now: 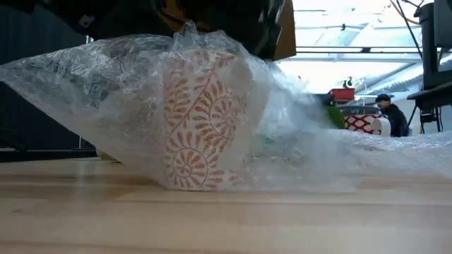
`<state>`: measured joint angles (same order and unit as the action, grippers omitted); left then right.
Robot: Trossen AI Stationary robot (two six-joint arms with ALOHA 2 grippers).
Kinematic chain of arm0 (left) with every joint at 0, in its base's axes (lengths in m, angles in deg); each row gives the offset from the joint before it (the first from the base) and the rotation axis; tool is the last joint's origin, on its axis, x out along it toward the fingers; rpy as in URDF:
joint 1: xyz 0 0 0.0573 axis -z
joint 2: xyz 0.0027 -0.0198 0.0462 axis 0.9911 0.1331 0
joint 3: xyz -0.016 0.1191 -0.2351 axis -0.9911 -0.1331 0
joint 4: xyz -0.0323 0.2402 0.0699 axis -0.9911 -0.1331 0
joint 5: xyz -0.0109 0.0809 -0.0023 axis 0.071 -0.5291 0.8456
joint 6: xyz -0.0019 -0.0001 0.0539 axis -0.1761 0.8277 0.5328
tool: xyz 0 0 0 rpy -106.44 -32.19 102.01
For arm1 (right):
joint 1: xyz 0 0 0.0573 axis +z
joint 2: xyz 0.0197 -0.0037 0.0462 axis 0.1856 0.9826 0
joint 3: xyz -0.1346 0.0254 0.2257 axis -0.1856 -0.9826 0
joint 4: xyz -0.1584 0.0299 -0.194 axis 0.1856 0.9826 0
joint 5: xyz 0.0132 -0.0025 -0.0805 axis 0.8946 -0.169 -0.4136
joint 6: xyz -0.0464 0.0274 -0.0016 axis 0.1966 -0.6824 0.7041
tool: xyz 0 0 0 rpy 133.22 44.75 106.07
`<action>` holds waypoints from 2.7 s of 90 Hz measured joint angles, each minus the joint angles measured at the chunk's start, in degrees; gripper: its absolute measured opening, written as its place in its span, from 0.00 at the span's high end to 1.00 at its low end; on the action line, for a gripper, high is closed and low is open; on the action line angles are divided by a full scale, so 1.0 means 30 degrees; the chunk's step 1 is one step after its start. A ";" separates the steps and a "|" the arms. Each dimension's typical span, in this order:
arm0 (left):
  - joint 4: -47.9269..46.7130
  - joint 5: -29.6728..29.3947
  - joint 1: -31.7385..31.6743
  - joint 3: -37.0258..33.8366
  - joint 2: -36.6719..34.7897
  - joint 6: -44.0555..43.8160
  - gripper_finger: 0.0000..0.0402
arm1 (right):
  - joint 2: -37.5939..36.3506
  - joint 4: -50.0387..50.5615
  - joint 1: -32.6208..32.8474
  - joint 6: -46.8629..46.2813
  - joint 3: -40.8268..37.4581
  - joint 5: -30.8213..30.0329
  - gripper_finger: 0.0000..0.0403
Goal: Wrap mug
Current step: Wrap the yellow mug with bubble wrap
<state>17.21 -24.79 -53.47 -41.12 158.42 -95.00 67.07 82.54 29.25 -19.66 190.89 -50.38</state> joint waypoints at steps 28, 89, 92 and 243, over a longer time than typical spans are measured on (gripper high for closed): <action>-0.0230 -0.0208 0.0027 -0.0050 -0.0029 -0.0163 0.74 | 0.1591 -0.0927 -0.0583 0.0686 0.0055 0.1014 0.47; -0.0144 -0.0031 0.0000 -0.0020 -0.0015 0.0039 0.74 | -0.0892 0.0302 -0.0693 0.0940 -0.0177 0.1342 0.47; -0.0015 0.0017 -0.0005 0.0011 -0.0002 0.0050 0.74 | -0.0436 0.0138 -0.0693 0.0917 -0.0164 0.1416 0.47; -0.3465 0.1001 0.0058 0.1860 -0.1870 -0.0075 0.74 | 0.1264 -0.2657 0.2127 0.4358 -0.0096 0.0824 0.47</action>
<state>6.82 -21.79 -53.29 -35.54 152.80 -95.23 70.86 74.57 35.63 -6.59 190.60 -47.91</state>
